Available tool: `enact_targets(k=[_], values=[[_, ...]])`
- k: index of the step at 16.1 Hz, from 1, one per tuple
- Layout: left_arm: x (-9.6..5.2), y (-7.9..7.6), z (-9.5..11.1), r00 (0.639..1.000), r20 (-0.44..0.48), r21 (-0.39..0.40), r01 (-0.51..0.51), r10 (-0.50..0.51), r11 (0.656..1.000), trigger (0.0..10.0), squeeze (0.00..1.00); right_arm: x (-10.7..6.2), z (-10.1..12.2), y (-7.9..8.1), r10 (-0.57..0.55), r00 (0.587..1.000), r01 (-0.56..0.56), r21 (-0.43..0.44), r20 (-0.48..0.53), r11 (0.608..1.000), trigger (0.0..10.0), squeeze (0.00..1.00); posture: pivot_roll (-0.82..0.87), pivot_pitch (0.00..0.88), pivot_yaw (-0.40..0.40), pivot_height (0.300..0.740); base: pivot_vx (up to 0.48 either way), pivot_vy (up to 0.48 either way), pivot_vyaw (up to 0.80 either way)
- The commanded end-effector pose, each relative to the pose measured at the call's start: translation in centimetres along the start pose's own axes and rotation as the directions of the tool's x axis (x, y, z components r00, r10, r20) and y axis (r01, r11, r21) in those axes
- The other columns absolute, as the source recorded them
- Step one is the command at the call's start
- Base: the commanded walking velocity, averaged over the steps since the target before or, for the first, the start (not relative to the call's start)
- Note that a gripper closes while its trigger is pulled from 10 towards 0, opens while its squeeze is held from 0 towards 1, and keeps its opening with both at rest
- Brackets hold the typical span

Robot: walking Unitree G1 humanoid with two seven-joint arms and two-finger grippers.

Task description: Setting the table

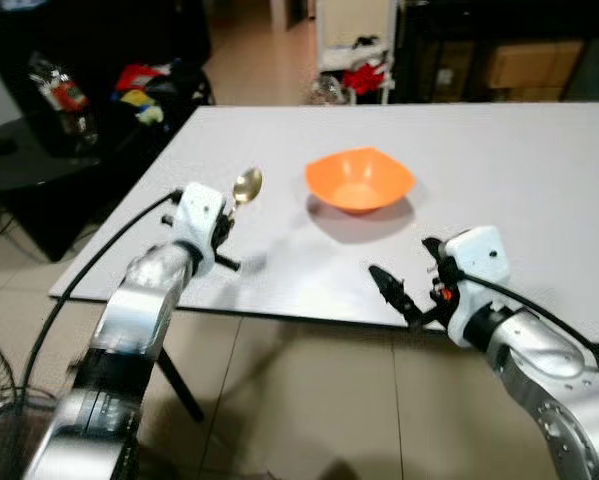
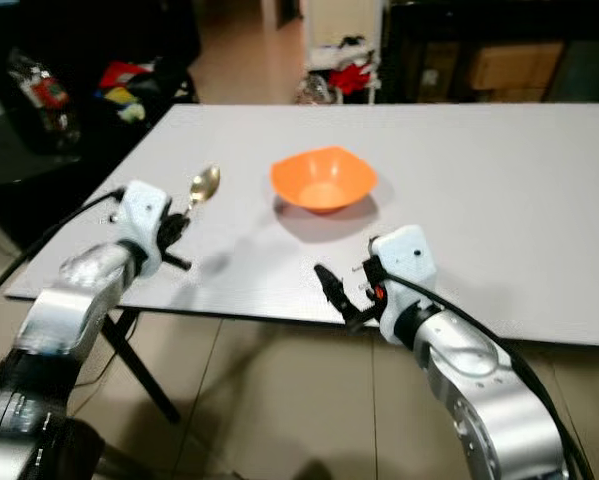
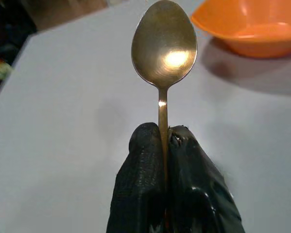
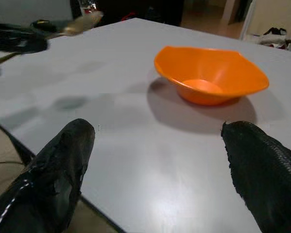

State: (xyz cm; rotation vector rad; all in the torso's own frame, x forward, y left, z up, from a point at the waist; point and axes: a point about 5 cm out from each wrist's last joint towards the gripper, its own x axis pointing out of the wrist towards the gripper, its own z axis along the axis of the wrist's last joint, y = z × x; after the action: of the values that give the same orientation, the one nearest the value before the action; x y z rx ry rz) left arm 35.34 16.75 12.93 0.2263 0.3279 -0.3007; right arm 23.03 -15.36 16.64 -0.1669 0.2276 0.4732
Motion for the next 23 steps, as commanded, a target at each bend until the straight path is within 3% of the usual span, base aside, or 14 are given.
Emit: enact_targets(k=[1, 4, 8, 13, 17, 23], values=[[0.6, 0.6, 0.1, 1.0, -0.011, -0.03, -0.008, 0.008, 1.0, 10.0, 0.0, 0.0, 0.5, 0.6, 0.042, 0.999, -0.042, -0.008, 0.013, 0.999, 10.0, 0.0, -0.14, 0.0, 0.14, 0.74, 0.0, 0.0, 0.0], [2.5, 0.7, -0.1, 0.993, -0.102, -0.136, -0.07, 0.056, 0.988, 10.0, 0.0, -0.5, 0.4, 0.9, 0.038, 0.999, -0.038, -0.022, -0.004, 0.999, 10.0, 0.0, -0.18, 0.0, 0.154, 0.74, 0.0, 0.0, 0.0], [3.0, 1.4, -0.5, 0.977, -0.156, -0.131, -0.169, 0.148, 0.977, 10.0, 0.0, -0.9, 0.2, 1.6, 0.055, 0.998, -0.055, -0.012, -0.02, 0.998, 10.0, 0.0, -0.19, 0.0, 0.167, 0.74, 0.0, 0.0, 0.0], [2.5, 2.1, -2.8, 0.955, -0.218, -0.115, -0.231, 0.203, 0.966, 10.0, 0.0, -0.7, 0.0, 2.2, 0.069, 0.997, -0.069, -0.008, -0.03, 0.998, 10.0, 0.0, -0.18, 0.0, 0.153, 0.74, 0.0, 0.0, 0.0], [2.2, 2.8, -3.6, 0.944, -0.223, -0.1, -0.271, 0.244, 0.957, 10.0, 0.0, -0.6, 0.1, 2.5, 0.107, 0.994, -0.107, -0.004, -0.032, 0.994, 10.0, 0.0, -0.18, 0.0, 0.141, 0.74, 0.0, 0.0, 0.0], [1.9, 2.6, -5.0, 0.939, -0.26, -0.095, -0.256, 0.224, 0.962, 10.0, 0.0, -1.0, 0.1, 2.5, 0.127, 0.99, -0.128, -0.015, -0.055, 0.992, 10.0, 0.0, -0.19, 0.0, 0.131, 0.74, 0.0, 0.0, 0.0]])
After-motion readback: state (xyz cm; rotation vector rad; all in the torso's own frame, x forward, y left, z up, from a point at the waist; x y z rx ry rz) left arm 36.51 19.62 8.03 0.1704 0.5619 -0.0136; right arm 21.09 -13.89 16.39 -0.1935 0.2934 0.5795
